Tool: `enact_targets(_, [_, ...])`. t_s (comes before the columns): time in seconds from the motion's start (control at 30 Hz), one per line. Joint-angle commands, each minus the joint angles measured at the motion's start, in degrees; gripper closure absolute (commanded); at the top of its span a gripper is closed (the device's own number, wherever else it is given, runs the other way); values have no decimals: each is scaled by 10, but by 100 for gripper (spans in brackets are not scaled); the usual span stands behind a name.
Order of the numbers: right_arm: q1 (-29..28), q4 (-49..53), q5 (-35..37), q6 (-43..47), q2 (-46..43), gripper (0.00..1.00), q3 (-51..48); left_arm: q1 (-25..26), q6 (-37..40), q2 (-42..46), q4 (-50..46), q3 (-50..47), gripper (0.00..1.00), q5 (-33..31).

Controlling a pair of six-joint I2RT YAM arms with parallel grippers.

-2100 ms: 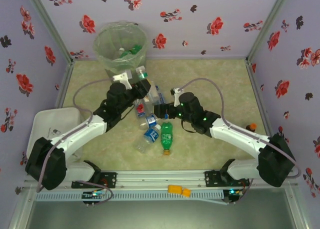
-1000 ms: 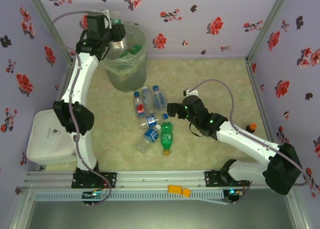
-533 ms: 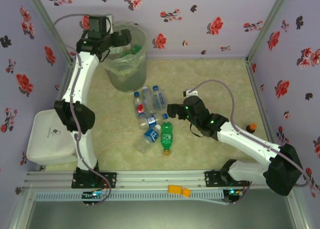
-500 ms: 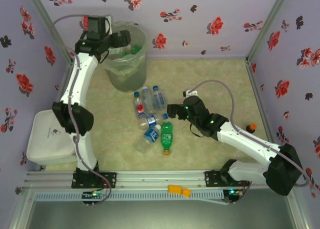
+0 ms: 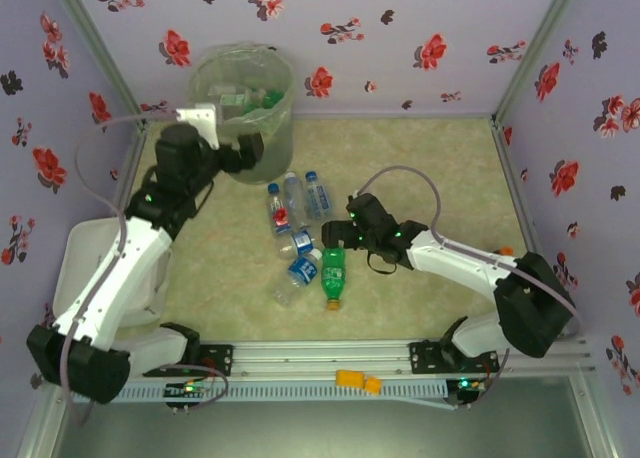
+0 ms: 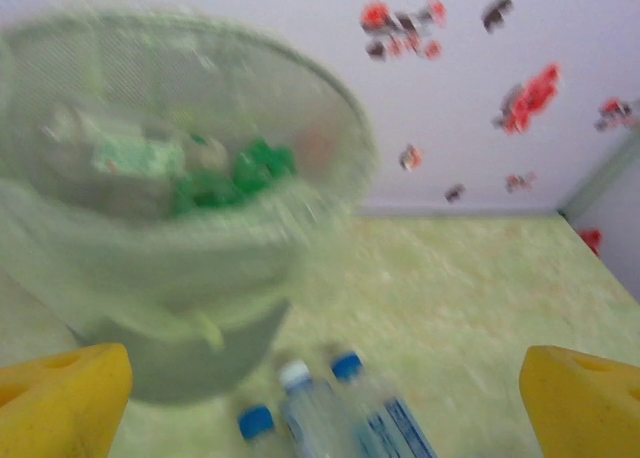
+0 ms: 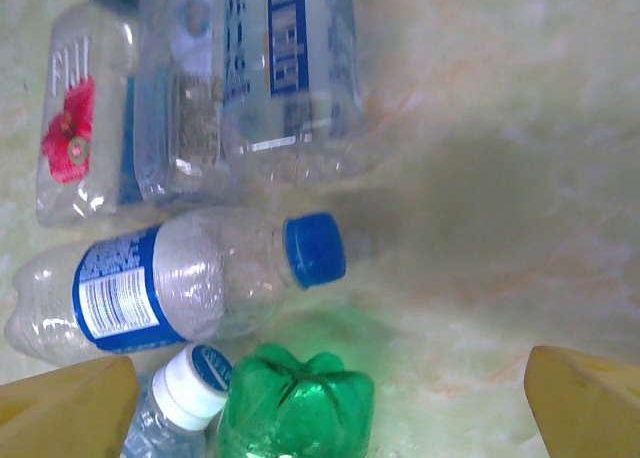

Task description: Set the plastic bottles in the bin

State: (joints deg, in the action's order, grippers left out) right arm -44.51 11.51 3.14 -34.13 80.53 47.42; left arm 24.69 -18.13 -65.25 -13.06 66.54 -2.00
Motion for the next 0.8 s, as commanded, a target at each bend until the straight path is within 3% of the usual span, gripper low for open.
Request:
enact_targets(0.0, [-2,5,-63,-48,14,0,7,53,-44,32,44,-73,0,-57])
enact_targets(0.2, [-23,-51,-105,-120,32,2,-29,108,-162,74,97,-209,0,-93])
enact_targets(0.43, [-48,-21,-45,-153,52,9,-44,180,-262,69,166,-311,0,-118])
enact_targets(0.77, [-47,-36,-16,-193,81,26,-59,230,-258,-8,196,-281,0,-127])
